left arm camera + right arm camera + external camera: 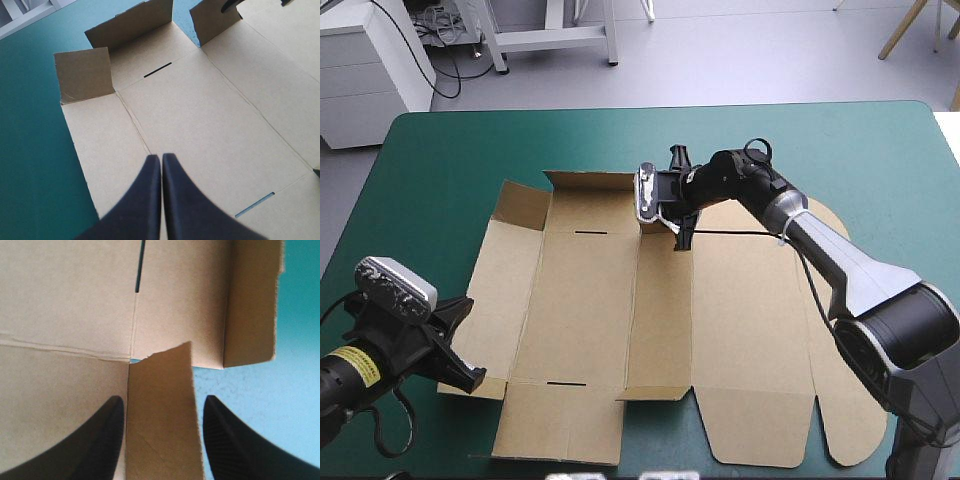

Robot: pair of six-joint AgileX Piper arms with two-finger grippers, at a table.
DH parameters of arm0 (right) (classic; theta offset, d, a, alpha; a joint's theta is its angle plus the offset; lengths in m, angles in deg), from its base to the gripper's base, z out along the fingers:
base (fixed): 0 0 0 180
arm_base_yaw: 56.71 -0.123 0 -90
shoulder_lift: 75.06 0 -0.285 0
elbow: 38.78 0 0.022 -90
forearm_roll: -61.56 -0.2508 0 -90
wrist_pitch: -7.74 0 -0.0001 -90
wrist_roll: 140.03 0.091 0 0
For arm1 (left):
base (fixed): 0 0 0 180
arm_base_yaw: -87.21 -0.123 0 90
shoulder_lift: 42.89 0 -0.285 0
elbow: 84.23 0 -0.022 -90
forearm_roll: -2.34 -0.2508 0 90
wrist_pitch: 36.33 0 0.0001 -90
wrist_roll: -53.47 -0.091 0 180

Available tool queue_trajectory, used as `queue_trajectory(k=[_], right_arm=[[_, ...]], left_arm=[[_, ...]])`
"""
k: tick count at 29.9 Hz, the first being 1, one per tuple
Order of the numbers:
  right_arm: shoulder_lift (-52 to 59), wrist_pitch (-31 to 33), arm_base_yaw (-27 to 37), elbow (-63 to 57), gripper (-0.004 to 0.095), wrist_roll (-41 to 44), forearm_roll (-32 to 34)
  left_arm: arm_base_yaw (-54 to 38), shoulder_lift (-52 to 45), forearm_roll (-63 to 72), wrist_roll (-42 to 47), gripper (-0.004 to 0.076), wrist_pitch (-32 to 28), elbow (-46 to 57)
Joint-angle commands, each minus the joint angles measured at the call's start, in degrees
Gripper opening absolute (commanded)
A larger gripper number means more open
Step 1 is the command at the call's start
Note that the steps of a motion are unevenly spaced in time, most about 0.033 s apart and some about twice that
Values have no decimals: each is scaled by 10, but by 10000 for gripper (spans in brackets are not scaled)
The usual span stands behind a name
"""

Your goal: Fold the box

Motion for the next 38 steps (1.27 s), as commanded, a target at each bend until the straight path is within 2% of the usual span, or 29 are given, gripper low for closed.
queue_trajectory(k=[1,4,9,10,16,18,20,23,29,34,38], right_arm=[[57,-28,1,19,508,163,3],[86,-24,1,19,364,300,45],[137,19,1,19,3,485,130],[146,29,2,19,-14,513,149],[188,88,2,19,-14,674,299],[196,130,3,19,-14,724,357],[205,177,12,19,-14,742,377],[224,217,38,15,-14,741,334],[284,218,116,-29,-14,739,245],[365,231,167,-116,-14,741,236],[431,235,182,-193,-14,739,233]], left_arm=[[0,4,-7,6,-10,-38,-16],[0,4,-14,6,-10,-35,-16],[0,4,-21,6,-10,-36,-16],[0,4,-24,6,-10,-36,-16],[0,4,-30,6,-10,-36,-16],[0,4,-30,6,-10,-36,-16],[0,4,-31,6,-10,-36,-16],[0,4,-43,6,-10,-39,-16],[0,4,-67,52,-10,-35,-16],[0,15,-123,113,-10,-27,-16],[0,51,-157,134,-10,7,-16]])
